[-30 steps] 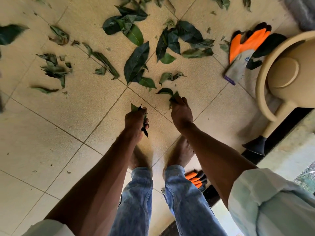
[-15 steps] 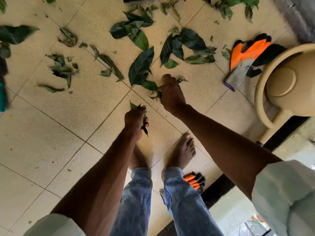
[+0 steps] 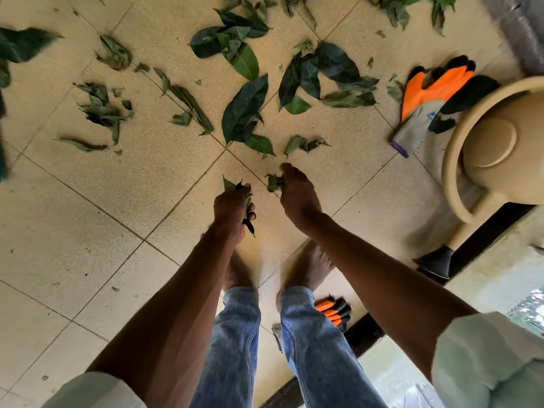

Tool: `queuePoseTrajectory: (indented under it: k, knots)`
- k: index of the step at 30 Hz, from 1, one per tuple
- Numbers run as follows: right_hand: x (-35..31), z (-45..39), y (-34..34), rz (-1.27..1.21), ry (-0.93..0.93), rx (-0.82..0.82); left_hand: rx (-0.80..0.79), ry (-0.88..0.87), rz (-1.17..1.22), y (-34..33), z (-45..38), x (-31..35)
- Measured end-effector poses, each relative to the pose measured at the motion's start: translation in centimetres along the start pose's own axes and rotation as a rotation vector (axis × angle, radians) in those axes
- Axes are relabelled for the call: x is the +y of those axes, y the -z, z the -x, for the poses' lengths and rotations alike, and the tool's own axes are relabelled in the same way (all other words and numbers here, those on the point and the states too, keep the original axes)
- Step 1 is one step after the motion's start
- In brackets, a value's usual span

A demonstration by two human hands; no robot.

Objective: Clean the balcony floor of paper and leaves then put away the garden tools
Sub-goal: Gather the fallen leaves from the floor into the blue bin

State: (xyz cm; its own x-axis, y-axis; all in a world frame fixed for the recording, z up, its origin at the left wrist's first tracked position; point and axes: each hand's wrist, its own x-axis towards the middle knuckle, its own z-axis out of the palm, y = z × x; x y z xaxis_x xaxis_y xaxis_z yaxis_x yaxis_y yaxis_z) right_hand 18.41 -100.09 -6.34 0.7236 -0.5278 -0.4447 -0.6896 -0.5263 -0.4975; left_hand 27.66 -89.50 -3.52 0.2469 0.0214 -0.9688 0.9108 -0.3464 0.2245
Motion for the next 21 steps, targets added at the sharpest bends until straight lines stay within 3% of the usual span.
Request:
queuePoseTrajectory:
  k: [6,10,14,16,19,21]
  knots:
    - [1.3,-4.0,1.4,-0.023,-0.192,0.250,-0.016,0.002,-0.002,-0.7,0.3,0.2]
    - [2.2,-5.2,0.9,0.116,-0.230,0.120,-0.021,-0.005,0.006,-0.7,-0.2,0.6]
    - [2.7,-4.3,0.0,0.173,-0.027,0.051,-0.022,-0.009,-0.007,-0.2,-0.5,0.8]
    - [2.7,-4.0,0.2,0.091,-0.056,0.125,-0.010,0.004,-0.010,0.2,-0.5,0.8]
    - [2.6,-3.3,1.5,-0.221,-0.308,0.295,0.013,0.018,-0.005,1.0,-0.5,0.7]
    - [2.5,-2.3,2.4,-0.294,-0.325,0.352,0.020,0.015,0.008,1.4,-0.3,0.7]
